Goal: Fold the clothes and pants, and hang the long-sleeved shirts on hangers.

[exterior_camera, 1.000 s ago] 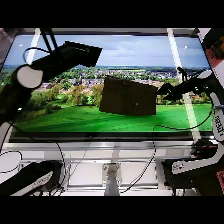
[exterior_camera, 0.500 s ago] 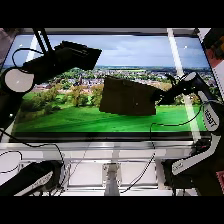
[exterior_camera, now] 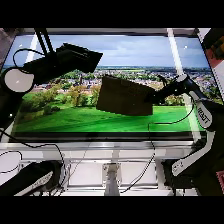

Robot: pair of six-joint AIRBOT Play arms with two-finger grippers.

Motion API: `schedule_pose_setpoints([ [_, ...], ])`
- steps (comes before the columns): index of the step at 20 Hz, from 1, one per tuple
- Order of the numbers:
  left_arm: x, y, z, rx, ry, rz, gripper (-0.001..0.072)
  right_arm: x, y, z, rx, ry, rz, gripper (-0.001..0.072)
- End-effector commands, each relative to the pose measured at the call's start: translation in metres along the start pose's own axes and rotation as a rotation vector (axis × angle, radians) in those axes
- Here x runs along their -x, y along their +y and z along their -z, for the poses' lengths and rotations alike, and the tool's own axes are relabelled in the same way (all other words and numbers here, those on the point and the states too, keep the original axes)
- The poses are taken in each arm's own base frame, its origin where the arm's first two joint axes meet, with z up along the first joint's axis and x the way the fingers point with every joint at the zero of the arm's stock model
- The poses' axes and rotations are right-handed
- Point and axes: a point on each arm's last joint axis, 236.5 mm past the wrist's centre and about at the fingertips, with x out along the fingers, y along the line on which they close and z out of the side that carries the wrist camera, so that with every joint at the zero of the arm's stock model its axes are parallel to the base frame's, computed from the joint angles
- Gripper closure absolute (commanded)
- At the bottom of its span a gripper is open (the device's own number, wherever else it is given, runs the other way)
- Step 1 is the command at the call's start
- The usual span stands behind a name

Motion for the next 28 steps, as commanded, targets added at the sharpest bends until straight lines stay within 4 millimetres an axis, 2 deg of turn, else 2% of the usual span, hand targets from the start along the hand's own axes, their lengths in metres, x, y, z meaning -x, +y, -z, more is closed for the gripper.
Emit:
schedule_pose_setpoints([
  [1,0.000,-0.001,0.000,0.000,0.002,0.001,0.0059,-0.002,0.020,0.005,-0.015,0.021,-0.054,0.0686],
  [3,0.000,0.000,0.000,0.000,0.001,0.001,0.0059,0.023,0.032,-0.006,-0.043,-0.055,-0.126,0.0688],
  [5,0.000,0.000,0.000,0.000,0.001,0.001,0.0059,0.067,0.020,-0.031,-0.098,-0.199,-0.136,0.0689],
  [7,0.000,0.000,0.000,0.000,0.001,0.001,0.0059,0.125,-0.010,-0.051,-0.174,-0.338,-0.142,0.0689],
  [9,0.000,0.000,0.000,-0.001,0.002,0.001,0.0058,0.187,-0.054,-0.062,-0.298,-0.480,-0.147,0.0689],
  [10,0.000,0.000,0.001,0.000,0.004,0.000,0.0059,0.221,-0.082,-0.060,-0.379,-0.555,-0.152,0.0689],
  [12,-0.003,0.002,0.003,0.002,0.010,-0.002,0.0059,0.282,-0.135,-0.040,-0.510,-0.688,-0.155,0.0689],
  [13,-0.004,0.002,0.004,0.003,0.013,-0.002,0.0059,0.309,-0.161,-0.023,-0.581,-0.754,-0.153,0.0689],
  [15,-0.007,0.004,0.008,0.006,0.022,-0.003,0.0059,0.353,-0.209,0.019,-0.712,-0.866,-0.127,0.0690],
  [16,-0.009,0.005,0.010,0.008,0.027,-0.004,0.0058,0.367,-0.230,0.044,-0.771,-0.898,-0.095,0.0689],
  [18,-0.014,0.007,0.014,0.012,0.038,-0.005,0.0059,0.380,-0.266,0.096,-0.883,-0.909,0.007,0.0689],
  [19,-0.016,0.008,0.016,0.014,0.044,-0.006,0.0058,0.379,-0.280,0.122,-0.937,-0.881,0.060,0.0690],
  [21,-0.019,0.010,0.020,0.017,0.054,-0.007,0.0058,0.367,-0.296,0.161,-1.011,-0.789,0.142,0.0689],
  [23,-0.023,0.011,0.024,0.020,0.064,-0.008,0.0059,0.357,-0.302,0.180,-1.036,-0.712,0.203,0.0688],
  [25,-0.025,0.012,0.026,0.022,0.069,-0.009,0.0058,0.356,-0.300,0.179,-1.045,-0.710,0.193,0.0675],
  [26,-0.026,0.013,0.027,0.023,0.071,-0.009,0.0057,0.355,-0.297,0.180,-1.082,-0.706,0.172,0.0527],
  [27,-0.026,0.013,0.027,0.023,0.072,-0.010,0.0057,0.355,-0.294,0.181,-1.115,-0.699,0.156,0.0219],
  [28,-0.026,0.013,0.027,0.023,0.072,-0.009,0.0057,0.359,-0.292,0.182,-1.123,-0.703,0.154,0.0069],
])
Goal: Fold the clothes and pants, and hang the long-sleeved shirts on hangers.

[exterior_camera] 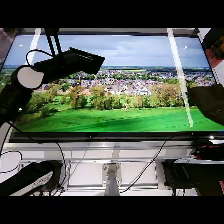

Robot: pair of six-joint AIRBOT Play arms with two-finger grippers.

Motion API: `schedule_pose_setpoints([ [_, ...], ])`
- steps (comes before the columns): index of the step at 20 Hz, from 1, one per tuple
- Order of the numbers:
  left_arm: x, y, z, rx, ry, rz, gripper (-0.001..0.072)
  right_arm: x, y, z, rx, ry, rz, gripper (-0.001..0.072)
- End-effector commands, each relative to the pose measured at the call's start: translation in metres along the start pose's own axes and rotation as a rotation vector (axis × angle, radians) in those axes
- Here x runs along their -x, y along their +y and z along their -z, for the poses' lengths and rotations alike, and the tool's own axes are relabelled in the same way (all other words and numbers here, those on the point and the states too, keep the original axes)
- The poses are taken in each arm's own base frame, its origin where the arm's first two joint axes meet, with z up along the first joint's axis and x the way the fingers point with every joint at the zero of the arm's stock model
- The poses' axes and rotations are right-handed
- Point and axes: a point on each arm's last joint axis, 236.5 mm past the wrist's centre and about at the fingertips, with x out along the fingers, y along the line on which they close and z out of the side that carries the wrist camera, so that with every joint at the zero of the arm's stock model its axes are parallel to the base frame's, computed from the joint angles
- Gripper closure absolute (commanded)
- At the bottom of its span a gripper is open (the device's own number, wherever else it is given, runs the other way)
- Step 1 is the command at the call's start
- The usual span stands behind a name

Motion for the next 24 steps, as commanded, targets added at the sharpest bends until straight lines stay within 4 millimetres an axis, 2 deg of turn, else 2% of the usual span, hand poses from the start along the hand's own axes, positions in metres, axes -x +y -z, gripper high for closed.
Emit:
schedule_pose_setpoints([
  [1,-0.002,0.001,0.002,0.001,0.005,-0.001,0.0056,0.015,-0.007,0.001,-0.058,0.003,0.035,0.0069],
  [4,-0.002,0.000,0.004,0.001,0.015,0.003,0.0057,0.057,0.019,-0.019,-0.010,-0.096,-0.011,0.0070],
  [5,-0.002,0.000,0.004,0.001,0.016,0.003,0.0079,0.076,0.043,-0.026,0.020,-0.140,-0.080,0.0120],
  [6,-0.001,0.000,0.003,0.000,0.013,0.003,0.0254,0.098,0.076,-0.027,0.061,-0.172,-0.193,0.0377],
  [7,0.004,-0.001,-0.001,-0.003,0.002,0.003,0.0534,0.120,0.114,-0.022,0.118,-0.188,-0.324,0.0683],
  [8,0.010,-0.004,-0.007,-0.011,-0.015,0.004,0.0685,0.149,0.158,-0.016,0.177,-0.216,-0.492,0.0685],
  [9,0.021,-0.007,-0.017,-0.025,-0.044,0.003,0.0692,0.180,0.202,-0.003,0.235,-0.226,-0.668,0.0685],
  [10,0.034,-0.010,-0.027,-0.040,-0.073,-0.003,0.0692,0.218,0.251,0.022,0.313,-0.208,-0.886,0.0684],
  [11,0.051,-0.015,-0.040,-0.054,-0.112,-0.005,0.0693,0.254,0.288,0.051,0.403,-0.184,-1.083,0.0685],
  [12,0.069,-0.020,-0.053,-0.066,-0.153,-0.005,0.0693,0.289,0.318,0.083,0.478,-0.148,-1.265,0.0685],
  [13,0.091,-0.027,-0.066,-0.081,-0.201,-0.005,0.0693,0.313,0.338,0.112,0.534,-0.101,-1.396,0.0685],
  [14,0.112,-0.035,-0.078,-0.096,-0.247,-0.005,0.0693,0.328,0.355,0.139,0.571,-0.035,-1.490,0.0685],
  [16,0.159,-0.049,-0.100,-0.124,-0.344,-0.009,0.0693,0.330,0.379,0.186,0.632,0.105,-1.560,0.0685],
  [19,0.217,-0.070,-0.116,-0.167,-0.450,-0.007,0.0693,0.316,0.406,0.257,0.730,0.295,-1.569,0.0684],
  [21,0.246,-0.081,-0.119,-0.208,-0.492,-0.013,0.0692,0.311,0.422,0.304,0.776,0.414,-1.583,0.0684],
  [24,0.279,-0.098,-0.118,-0.241,-0.532,0.000,0.0691,0.308,0.436,0.360,0.812,0.547,-1.599,0.0683],
])
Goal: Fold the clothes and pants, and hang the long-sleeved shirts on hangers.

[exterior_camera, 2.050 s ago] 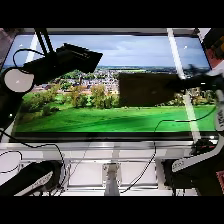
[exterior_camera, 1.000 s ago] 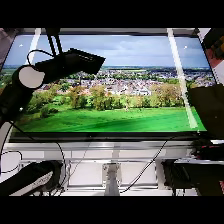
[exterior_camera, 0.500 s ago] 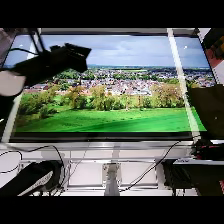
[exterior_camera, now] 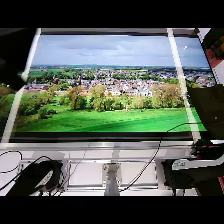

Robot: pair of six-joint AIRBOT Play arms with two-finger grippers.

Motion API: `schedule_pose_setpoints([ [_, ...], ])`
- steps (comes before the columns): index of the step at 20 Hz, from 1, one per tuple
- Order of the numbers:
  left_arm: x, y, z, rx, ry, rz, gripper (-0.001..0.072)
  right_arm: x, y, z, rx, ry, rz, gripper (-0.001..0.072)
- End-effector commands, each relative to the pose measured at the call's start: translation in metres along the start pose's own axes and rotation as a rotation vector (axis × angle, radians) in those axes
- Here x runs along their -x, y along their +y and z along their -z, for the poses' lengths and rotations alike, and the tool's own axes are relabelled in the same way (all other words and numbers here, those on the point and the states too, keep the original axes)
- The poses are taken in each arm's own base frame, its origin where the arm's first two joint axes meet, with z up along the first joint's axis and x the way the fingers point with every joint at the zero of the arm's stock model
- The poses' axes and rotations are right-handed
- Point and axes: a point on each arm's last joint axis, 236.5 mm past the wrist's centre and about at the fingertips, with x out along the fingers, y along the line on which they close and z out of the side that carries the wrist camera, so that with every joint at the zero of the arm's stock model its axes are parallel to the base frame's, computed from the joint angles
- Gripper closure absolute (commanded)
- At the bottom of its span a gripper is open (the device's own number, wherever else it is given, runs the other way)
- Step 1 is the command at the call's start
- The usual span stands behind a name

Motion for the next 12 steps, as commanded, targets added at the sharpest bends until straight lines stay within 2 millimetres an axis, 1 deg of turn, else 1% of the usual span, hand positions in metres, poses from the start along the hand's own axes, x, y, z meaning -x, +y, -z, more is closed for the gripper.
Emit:
schedule_pose_setpoints([
  [1,0.040,-0.017,-0.027,-0.043,-0.073,0.008,0.0691,-0.060,0.016,0.045,-0.048,0.138,-0.114,0.0683],
  [4,0.064,-0.027,-0.043,-0.063,-0.129,0.014,0.0691,-0.090,0.024,0.076,-0.076,0.226,-0.161,0.0683],
  [7,0.083,-0.035,-0.054,-0.077,-0.171,0.018,0.0691,-0.109,0.031,0.099,-0.095,0.288,-0.194,0.0683],
  [10,0.096,-0.040,-0.061,-0.087,-0.198,0.020,0.0691,-0.118,0.035,0.111,-0.104,0.318,-0.211,0.0683],
  [12,0.100,-0.042,-0.064,-0.090,-0.208,0.021,0.0691,-0.118,0.035,0.112,-0.105,0.321,-0.211,0.0683],
])
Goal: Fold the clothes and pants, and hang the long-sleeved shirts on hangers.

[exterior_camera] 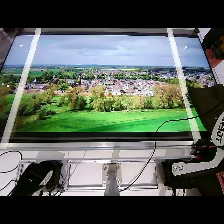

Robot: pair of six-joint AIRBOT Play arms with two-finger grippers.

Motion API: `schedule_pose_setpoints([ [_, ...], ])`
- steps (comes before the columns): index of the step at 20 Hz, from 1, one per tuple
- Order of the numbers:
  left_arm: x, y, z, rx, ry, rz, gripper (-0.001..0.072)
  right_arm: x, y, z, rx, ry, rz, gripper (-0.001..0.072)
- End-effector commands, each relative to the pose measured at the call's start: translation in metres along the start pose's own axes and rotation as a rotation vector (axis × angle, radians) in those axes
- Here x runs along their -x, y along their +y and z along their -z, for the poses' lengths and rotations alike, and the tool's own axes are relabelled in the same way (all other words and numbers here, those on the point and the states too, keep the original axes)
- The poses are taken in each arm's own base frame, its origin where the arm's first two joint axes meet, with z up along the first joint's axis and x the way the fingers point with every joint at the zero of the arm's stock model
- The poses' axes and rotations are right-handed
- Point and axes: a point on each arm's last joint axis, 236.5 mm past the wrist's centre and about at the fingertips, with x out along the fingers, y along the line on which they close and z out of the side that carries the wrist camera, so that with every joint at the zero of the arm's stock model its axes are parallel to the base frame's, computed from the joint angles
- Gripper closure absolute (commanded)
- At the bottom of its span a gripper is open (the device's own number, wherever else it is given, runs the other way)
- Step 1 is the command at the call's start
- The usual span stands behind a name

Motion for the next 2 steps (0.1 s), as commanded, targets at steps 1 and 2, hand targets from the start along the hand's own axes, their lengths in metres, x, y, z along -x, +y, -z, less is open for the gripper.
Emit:
schedule_pose_setpoints([
  [1,0.0098,-0.0039,-0.0079,-0.009,-0.023,0.001,0.0691,-0.0090,0.0007,0.0071,-0.007,0.024,-0.012,0.0683],
  [2,0.0099,-0.0040,-0.0080,-0.009,-0.023,0.001,0.0691,-0.0092,0.0008,0.0072,-0.008,0.024,-0.012,0.0683],
])
